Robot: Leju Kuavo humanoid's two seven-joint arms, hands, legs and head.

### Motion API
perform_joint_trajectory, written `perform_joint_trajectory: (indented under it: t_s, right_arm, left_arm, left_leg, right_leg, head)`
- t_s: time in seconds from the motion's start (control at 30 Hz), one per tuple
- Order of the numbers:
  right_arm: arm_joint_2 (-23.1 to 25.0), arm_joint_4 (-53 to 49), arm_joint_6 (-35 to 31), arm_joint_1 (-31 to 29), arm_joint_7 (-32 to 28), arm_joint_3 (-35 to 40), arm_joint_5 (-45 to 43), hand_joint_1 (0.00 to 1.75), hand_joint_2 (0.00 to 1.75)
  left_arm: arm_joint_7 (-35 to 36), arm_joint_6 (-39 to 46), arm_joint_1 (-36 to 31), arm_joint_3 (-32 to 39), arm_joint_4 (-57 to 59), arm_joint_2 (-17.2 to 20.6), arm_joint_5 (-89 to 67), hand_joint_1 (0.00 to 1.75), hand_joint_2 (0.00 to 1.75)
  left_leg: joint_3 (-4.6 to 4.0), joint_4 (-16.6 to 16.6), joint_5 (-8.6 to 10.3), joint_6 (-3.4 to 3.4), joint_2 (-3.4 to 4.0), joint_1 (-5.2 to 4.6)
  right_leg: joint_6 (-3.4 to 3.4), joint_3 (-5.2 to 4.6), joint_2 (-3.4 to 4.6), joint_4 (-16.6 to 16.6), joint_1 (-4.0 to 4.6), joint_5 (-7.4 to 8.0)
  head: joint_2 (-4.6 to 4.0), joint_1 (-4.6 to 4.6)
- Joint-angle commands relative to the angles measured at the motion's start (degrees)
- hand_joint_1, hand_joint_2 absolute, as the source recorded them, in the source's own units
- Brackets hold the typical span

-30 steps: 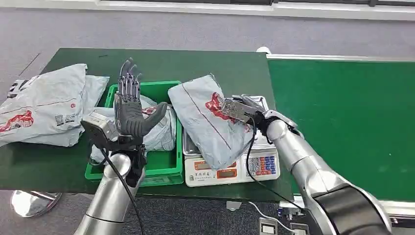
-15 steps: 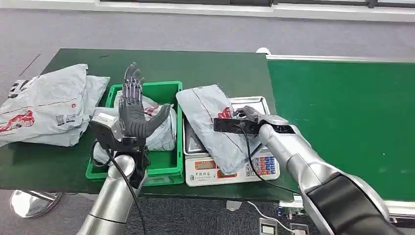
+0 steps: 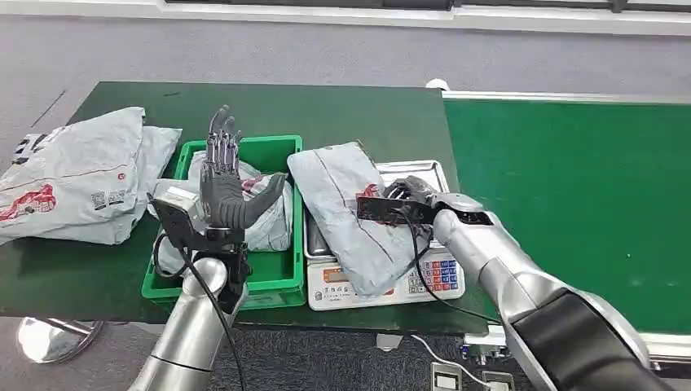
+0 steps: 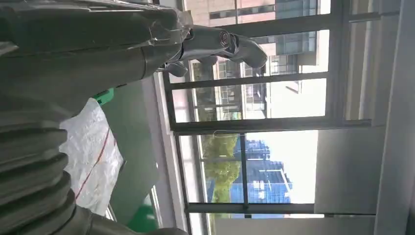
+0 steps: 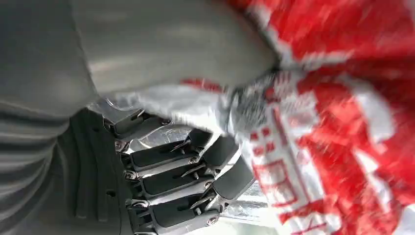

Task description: Moved the parcel from conveyor to table for the left to box.

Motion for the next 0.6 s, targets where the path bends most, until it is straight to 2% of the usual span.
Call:
perform_joint_trajectory:
  t_s: [0.03, 0.13, 0.33, 0.5, 0.53, 0.57, 0.6]
  right_arm:
    - [-0.36, 4.17, 0.33, -0.23, -0.06, 2.02, -0.25, 0.0, 1.75]
    - [-0.51, 3.77, -0.92, -0.37, -0.62, 1.56, -0.64, 0.0, 1.75]
    - [-1.47, -0.96, -11.72, 0.89, -9.89, -5.04, -7.7, 0.0, 1.75]
    - [-2.71, -7.76, -17.5, 3.13, -19.97, -9.97, -13.99, 0.0, 1.75]
    - [-2.8, -9.26, -16.98, 3.75, -23.11, -11.17, -16.3, 0.0, 1.75]
    - [-2.98, -13.65, -19.77, 5.61, -29.15, -14.74, -20.92, 0.0, 1.75]
    - [-4.08, -16.93, -20.37, 7.07, -30.09, -15.2, -21.68, 0.0, 1.75]
  left_arm:
    - [0.13, 0.08, -2.39, 0.46, 3.47, 0.52, 0.16, 0.0, 1.75]
    - [0.13, 0.19, -2.12, 0.52, 3.16, 0.68, 0.18, 0.0, 1.75]
    - [0.13, 0.32, -1.22, 1.1, 1.97, 1.01, 1.26, 0.0, 1.75]
    - [0.13, -2.14, -2.65, 0.96, 5.48, 0.76, 2.06, 0.0, 1.75]
    - [0.13, -2.69, -3.2, 0.81, 6.47, 0.69, 2.03, 0.0, 1.75]
    - [0.13, -1.21, -3.22, 0.61, 5.53, 0.52, 1.36, 0.0, 1.75]
    - [0.13, -0.92, -3.65, 0.49, 6.32, 0.27, 1.35, 0.0, 1.75]
  left_leg:
    - [0.19, -0.17, 0.02, -0.05, -0.1, 0.09]
    - [0.09, -0.05, 0.0, -0.02, -0.07, 0.07]
    - [0.09, -0.09, 0.01, -0.03, -0.05, 0.04]
    - [0.05, -0.08, 0.01, -0.04, -0.14, 0.05]
    - [0.01, -0.03, 0.0, -0.02, -0.12, 0.03]
    - [0.07, -0.08, 0.01, -0.03, -0.16, 0.06]
    - [0.01, -0.02, 0.0, -0.02, -0.13, 0.04]
  right_leg:
    - [-0.09, 0.25, -0.09, -0.22, 0.1, 0.01]
    - [-0.05, 0.15, -0.07, -0.1, 0.08, -0.01]
    - [-0.06, 0.12, -0.05, -0.09, 0.04, 0.0]
    - [-0.07, 0.11, -0.13, -0.1, 0.05, -0.02]
    - [-0.04, 0.06, -0.11, -0.05, 0.04, -0.02]
    - [-0.07, 0.15, -0.16, -0.12, 0.07, -0.02]
    - [-0.04, 0.06, -0.12, -0.05, 0.04, -0.02]
  head:
    - [0.0, 0.0]
    - [0.0, 0.0]
    - [0.0, 0.0]
    - [0.0, 0.0]
    - [0.0, 0.0]
    - [0.0, 0.0]
    - [0.0, 0.0]
